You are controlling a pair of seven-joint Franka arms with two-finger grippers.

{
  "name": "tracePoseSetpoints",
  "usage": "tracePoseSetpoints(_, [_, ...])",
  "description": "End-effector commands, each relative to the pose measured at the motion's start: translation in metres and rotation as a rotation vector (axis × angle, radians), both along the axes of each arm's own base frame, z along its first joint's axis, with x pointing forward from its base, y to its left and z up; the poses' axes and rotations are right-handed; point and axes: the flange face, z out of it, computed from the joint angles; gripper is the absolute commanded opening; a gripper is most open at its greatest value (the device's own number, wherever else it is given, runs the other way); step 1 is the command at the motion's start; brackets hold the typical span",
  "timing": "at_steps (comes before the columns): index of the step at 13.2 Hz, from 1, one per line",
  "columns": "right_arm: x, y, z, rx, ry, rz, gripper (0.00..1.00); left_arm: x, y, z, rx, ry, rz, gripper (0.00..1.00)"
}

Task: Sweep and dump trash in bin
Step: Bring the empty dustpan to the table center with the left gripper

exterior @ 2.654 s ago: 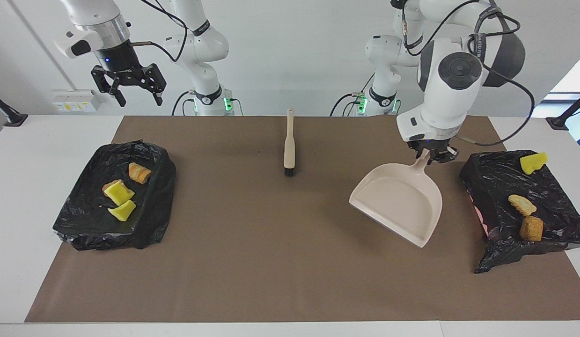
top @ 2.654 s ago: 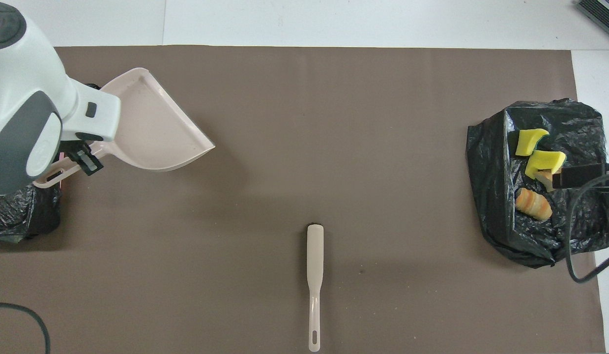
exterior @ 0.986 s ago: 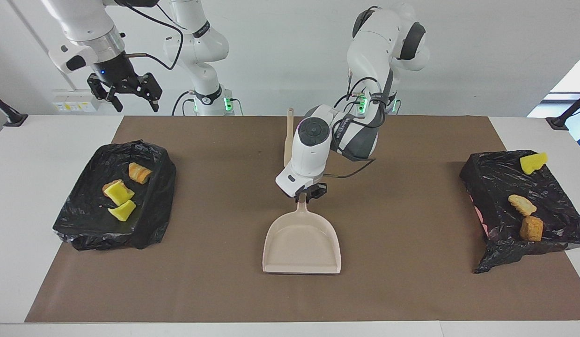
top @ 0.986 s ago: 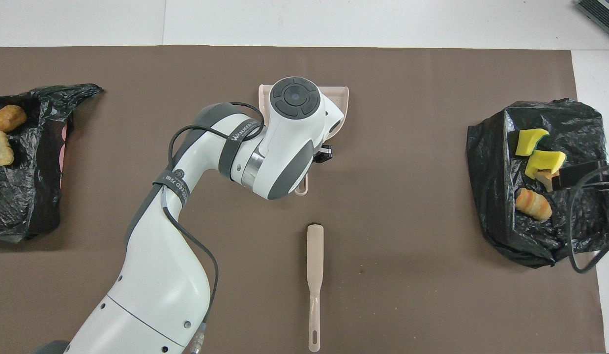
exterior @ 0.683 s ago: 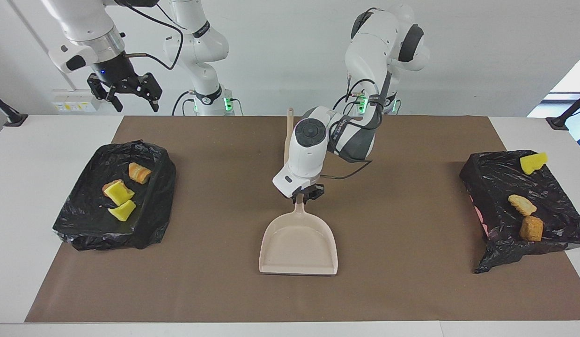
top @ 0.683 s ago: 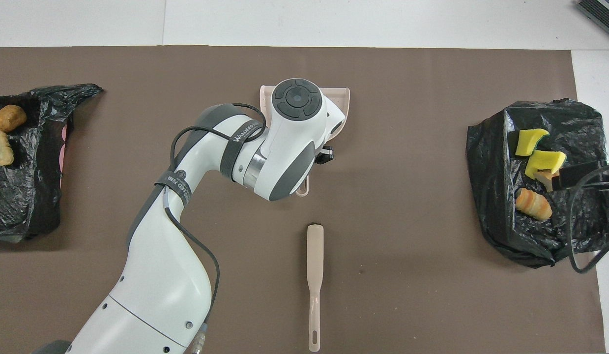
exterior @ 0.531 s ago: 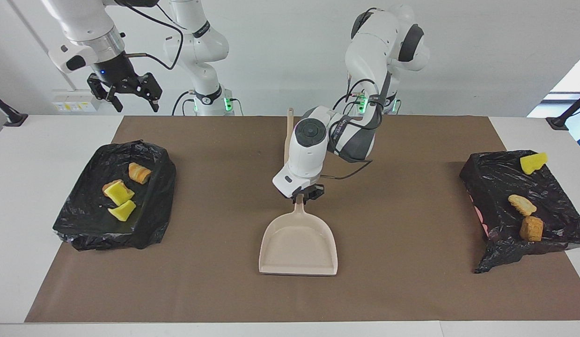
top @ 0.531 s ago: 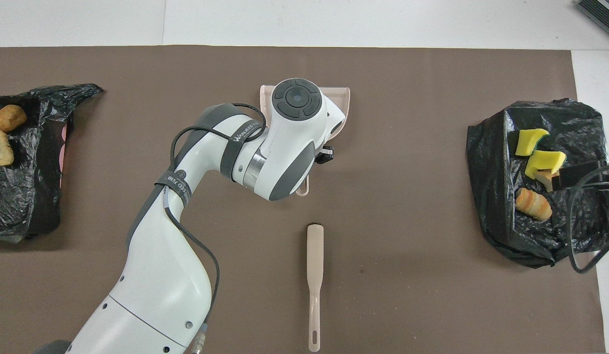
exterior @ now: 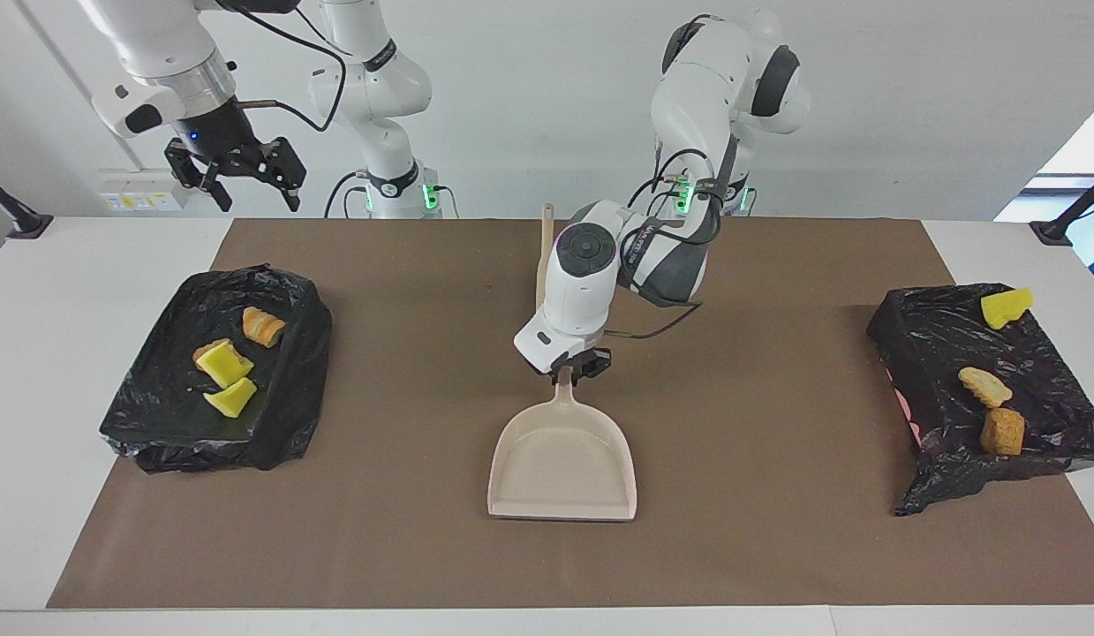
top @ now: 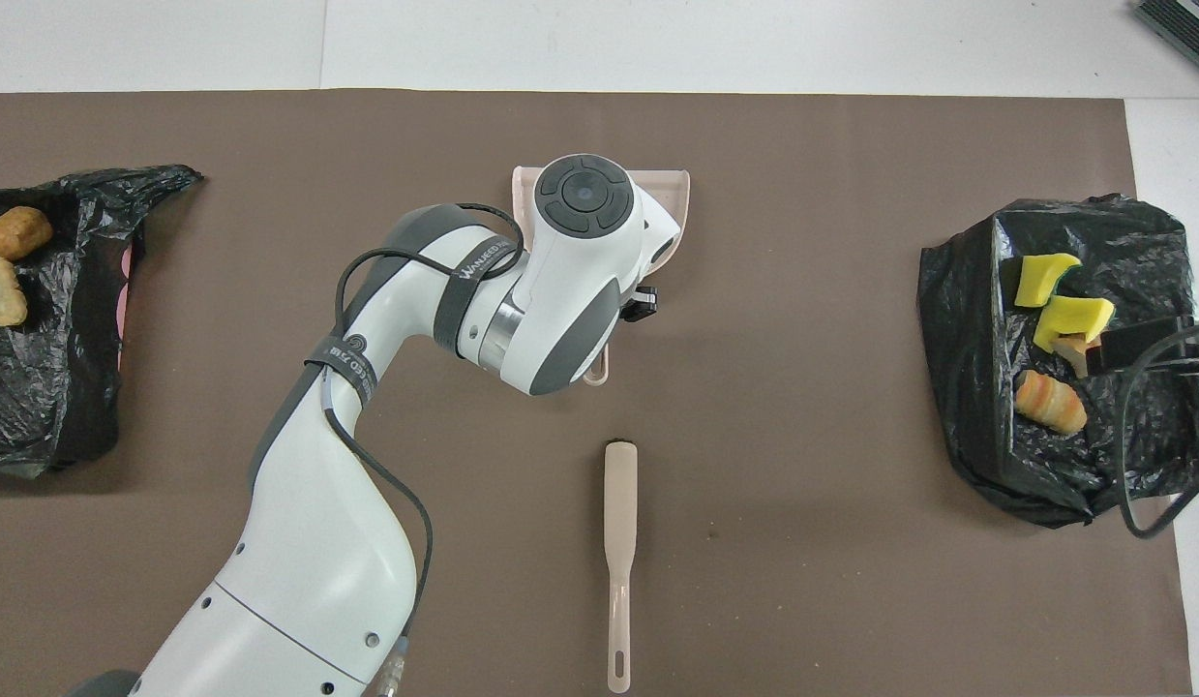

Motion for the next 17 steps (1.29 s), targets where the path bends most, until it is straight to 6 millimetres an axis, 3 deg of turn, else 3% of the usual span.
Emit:
tracePoseSetpoints(1, [-0.005,-0.002,-0.002,0.002,0.012,0.025,1.0,-0.001,-0.001,0.002,-0.002,-0.019,0.002,0.27])
tracePoseSetpoints(4, [-0.005,-0.001,-0.001,-0.015,0.011,0.037,1.0,-0.001,-0.002,0.003,-0.004,-0.017,0.001,0.34])
tracePoseSetpoints(6, [-0.004,0.002,-0.001,-0.023,0.013,0.045,1.0,-0.001,-0.002,0.004,-0.003,-0.02,0.001,0.48])
tracePoseSetpoints(8, [-0.005,0.003,-0.001,-0.02,0.013,0.045,1.0,-0.001,-0.001,0.006,-0.002,-0.022,0.001,0.49])
tracePoseSetpoints(10, [-0.005,0.0,-0.001,-0.018,0.014,0.04,1.0,0.001,0.01,0.03,-0.013,-0.039,0.008,0.67])
tracePoseSetpoints(11, [-0.005,0.0,-0.001,-0.018,0.014,0.04,1.0,-0.003,0.022,0.047,-0.017,-0.046,0.006,0.77])
tracePoseSetpoints(12, [-0.006,0.0,-0.001,-0.018,0.014,0.04,1.0,-0.004,0.044,0.057,-0.007,-0.047,0.009,1.0])
tracePoseSetpoints(15, [-0.006,0.0,-0.002,-0.018,0.017,0.039,1.0,0.002,0.13,0.101,0.008,-0.075,-0.068,1.0])
tracePoseSetpoints(17, [-0.006,-0.001,-0.001,-0.019,0.013,0.039,1.0,-0.007,0.178,0.134,-0.007,-0.099,-0.044,1.0])
